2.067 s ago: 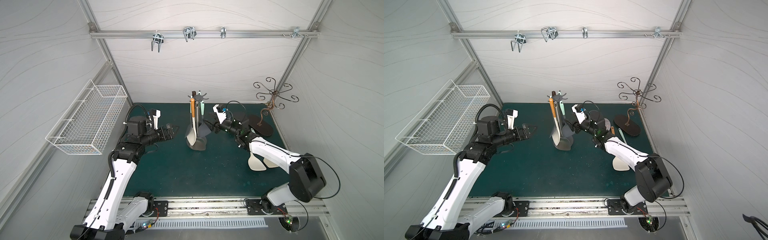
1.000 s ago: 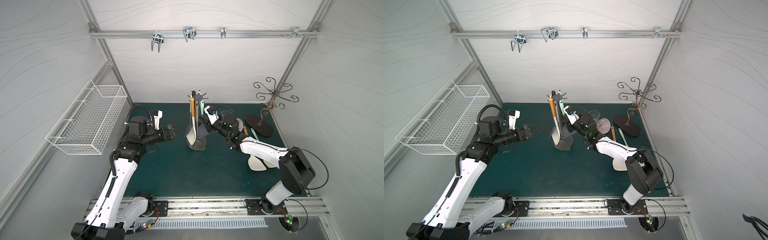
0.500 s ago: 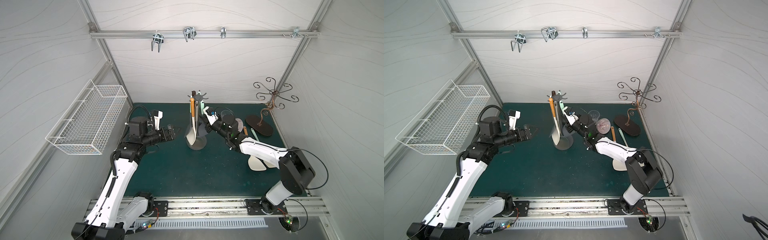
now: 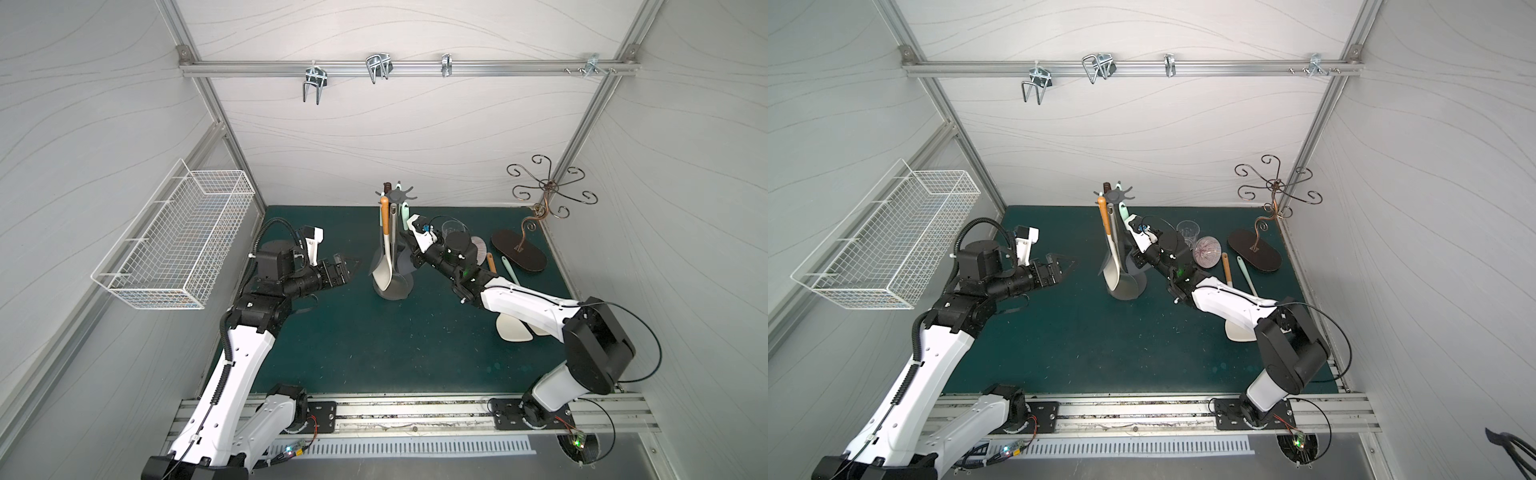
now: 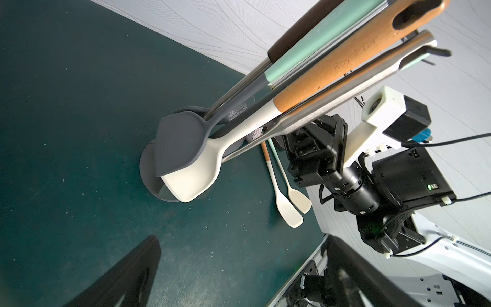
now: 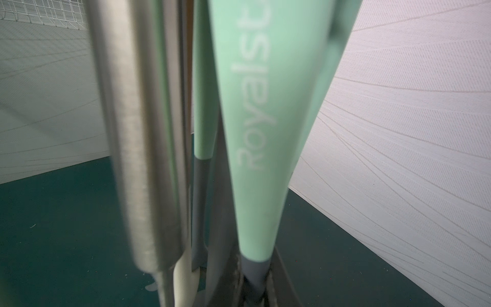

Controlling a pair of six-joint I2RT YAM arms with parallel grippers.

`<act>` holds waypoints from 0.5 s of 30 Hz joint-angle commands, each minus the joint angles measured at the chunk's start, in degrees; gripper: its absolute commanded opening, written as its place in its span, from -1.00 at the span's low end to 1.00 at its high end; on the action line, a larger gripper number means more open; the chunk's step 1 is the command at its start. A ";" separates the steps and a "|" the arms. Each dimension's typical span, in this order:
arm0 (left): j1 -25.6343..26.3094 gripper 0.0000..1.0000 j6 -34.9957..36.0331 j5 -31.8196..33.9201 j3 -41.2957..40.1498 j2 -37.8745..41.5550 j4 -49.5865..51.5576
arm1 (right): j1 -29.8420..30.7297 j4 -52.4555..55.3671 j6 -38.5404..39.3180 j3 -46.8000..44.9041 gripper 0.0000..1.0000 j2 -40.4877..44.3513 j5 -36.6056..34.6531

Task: Take the spatula off the kitchen utensil rack
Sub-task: Take off the spatula from the rack.

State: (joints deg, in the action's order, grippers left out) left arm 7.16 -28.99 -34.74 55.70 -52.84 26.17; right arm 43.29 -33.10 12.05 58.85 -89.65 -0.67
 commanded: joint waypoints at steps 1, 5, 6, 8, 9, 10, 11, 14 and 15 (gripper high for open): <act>-0.30 0.99 -1.80 -0.63 -0.43 1.05 -4.14 | 0.79 1.26 0.58 -0.14 -1.00 3.66 0.48; -0.30 0.99 -2.47 -1.03 -0.81 1.12 -4.67 | 0.81 4.51 1.04 0.02 -1.00 5.95 1.58; -0.22 0.99 -2.64 -1.17 -0.90 1.24 -4.88 | 0.82 5.62 0.96 0.29 -1.00 6.46 2.03; -0.16 0.99 -2.82 -1.21 -1.02 1.50 -4.91 | 0.83 7.61 0.86 0.90 -1.00 7.35 2.81; -0.05 0.99 -2.99 -1.28 -1.18 1.64 -4.98 | 0.79 8.66 0.77 1.15 -1.00 7.87 3.20; 0.09 0.99 -3.00 -1.15 -1.14 1.70 -4.97 | 0.83 9.39 0.65 1.31 -1.00 8.35 3.51; 0.38 0.99 -3.00 -0.97 -1.18 1.86 -4.91 | 0.86 10.36 0.52 1.43 -1.00 8.88 3.70; 1.74 0.99 -2.74 0.03 -1.15 2.04 -4.65 | 0.79 12.10 0.03 1.71 -1.00 10.54 4.12; 2.42 0.99 -2.57 0.40 -0.91 1.95 -4.57 | 0.83 12.40 -0.14 1.71 -1.00 11.07 4.19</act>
State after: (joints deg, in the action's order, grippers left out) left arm 8.27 -31.59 -34.59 54.46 -51.68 24.47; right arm 43.33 -19.92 11.99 58.83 -82.50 1.26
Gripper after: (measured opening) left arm 0.996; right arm 0.146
